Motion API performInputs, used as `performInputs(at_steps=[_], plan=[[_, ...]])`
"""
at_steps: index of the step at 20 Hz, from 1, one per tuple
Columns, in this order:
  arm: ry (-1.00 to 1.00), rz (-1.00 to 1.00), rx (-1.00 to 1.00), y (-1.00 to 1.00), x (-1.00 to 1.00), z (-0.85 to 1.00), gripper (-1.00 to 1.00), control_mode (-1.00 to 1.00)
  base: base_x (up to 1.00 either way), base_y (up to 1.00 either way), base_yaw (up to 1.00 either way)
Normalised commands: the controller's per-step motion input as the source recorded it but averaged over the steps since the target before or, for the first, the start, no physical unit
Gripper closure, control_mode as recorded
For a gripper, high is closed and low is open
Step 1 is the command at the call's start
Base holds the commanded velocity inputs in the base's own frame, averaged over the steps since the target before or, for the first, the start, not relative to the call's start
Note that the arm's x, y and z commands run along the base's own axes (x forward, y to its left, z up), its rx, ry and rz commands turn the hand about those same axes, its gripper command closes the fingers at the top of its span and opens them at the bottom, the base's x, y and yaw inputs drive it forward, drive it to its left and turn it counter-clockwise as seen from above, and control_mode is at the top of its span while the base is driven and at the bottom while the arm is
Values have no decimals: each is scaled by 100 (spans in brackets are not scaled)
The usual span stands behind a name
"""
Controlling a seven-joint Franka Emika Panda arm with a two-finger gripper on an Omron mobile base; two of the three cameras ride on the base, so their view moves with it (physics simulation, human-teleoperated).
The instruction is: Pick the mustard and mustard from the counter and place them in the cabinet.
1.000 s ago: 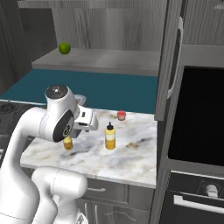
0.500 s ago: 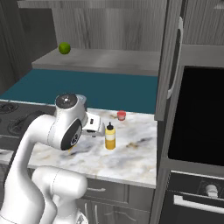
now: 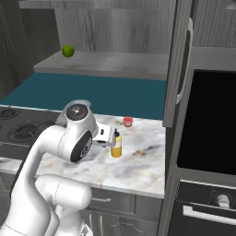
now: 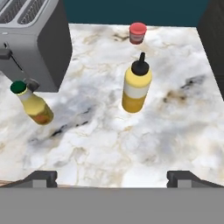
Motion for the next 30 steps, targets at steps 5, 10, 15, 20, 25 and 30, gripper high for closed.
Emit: performInputs(at_steps=[5, 10, 15, 20, 25, 30], plan=[[0, -5, -6, -1, 23, -4, -100, -100, 0, 0, 0], [0, -7, -3, -1, 30, -6, -100, -100, 0, 0, 0], [0, -2, 0, -5, 36, -17, -100, -100, 0, 0, 0], [0, 0, 0, -8, 31, -24, -100, -100, 0, 0, 0], [0, 0, 0, -10, 27, -25, -100, -100, 0, 0, 0], [0, 0, 0, -7, 26, -20, -100, -100, 0, 0, 0]])
